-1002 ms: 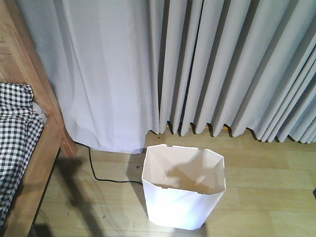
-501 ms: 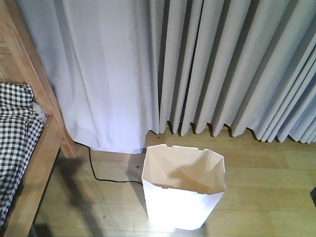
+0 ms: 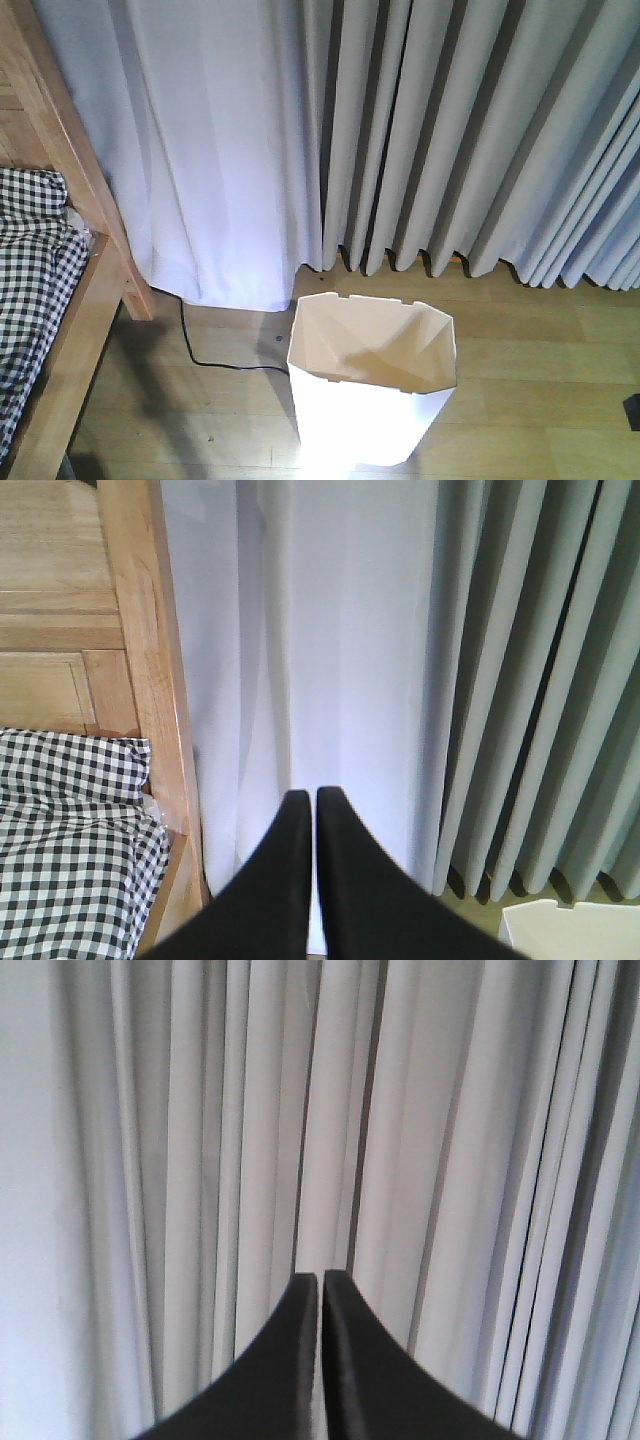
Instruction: Move trash bin to bedside with robot
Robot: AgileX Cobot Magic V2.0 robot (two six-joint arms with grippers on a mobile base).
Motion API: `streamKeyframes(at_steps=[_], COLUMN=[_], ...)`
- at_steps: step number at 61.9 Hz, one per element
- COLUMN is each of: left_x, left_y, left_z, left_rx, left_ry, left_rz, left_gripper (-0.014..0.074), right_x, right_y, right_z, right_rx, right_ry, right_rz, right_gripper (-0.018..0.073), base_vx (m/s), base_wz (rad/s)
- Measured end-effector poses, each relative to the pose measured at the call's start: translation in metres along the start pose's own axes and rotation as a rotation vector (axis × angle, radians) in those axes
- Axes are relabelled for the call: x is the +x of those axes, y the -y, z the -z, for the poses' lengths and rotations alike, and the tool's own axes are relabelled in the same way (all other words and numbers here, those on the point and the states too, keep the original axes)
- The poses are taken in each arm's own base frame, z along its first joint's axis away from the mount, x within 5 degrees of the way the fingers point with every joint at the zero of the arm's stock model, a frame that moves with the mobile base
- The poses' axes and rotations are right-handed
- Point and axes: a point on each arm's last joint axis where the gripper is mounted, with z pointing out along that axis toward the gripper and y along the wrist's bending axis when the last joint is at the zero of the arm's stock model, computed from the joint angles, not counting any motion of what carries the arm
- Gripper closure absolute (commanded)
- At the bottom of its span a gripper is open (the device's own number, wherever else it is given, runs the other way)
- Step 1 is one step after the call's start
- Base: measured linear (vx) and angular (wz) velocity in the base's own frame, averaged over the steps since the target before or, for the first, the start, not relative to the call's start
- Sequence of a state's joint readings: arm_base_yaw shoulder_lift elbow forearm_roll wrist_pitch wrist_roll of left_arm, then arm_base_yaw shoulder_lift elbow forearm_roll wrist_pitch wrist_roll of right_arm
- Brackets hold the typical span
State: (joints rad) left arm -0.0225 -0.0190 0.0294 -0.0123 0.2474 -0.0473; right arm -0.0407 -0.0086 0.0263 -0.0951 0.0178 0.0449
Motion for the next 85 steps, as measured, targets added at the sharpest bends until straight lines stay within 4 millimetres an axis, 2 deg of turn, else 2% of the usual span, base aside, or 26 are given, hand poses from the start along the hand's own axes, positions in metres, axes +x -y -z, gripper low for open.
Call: streamKeyframes(at_steps=[14, 85], left_x=[0.0000, 0.0000], left_y=[0.0000, 0.0000], left_z=[0.0000, 0.0000], left_rx=[0.000, 0.000], left_ry=[0.000, 0.000], left_rz=[0.000, 0.000], left_gripper=[0.0602, 0.0602], right_x=[0.0039, 0.0041], right_y=[0.0000, -0.0001], right_z=[0.0001, 0.0003], right_rx=[0.000, 0.000], right_ry=[-0.042, -0.041], right_rz=[-0.036, -0.039], right_gripper=[0.0569, 0.0569], base_vx=[0.00, 0.00], base_wz=[0.00, 0.00])
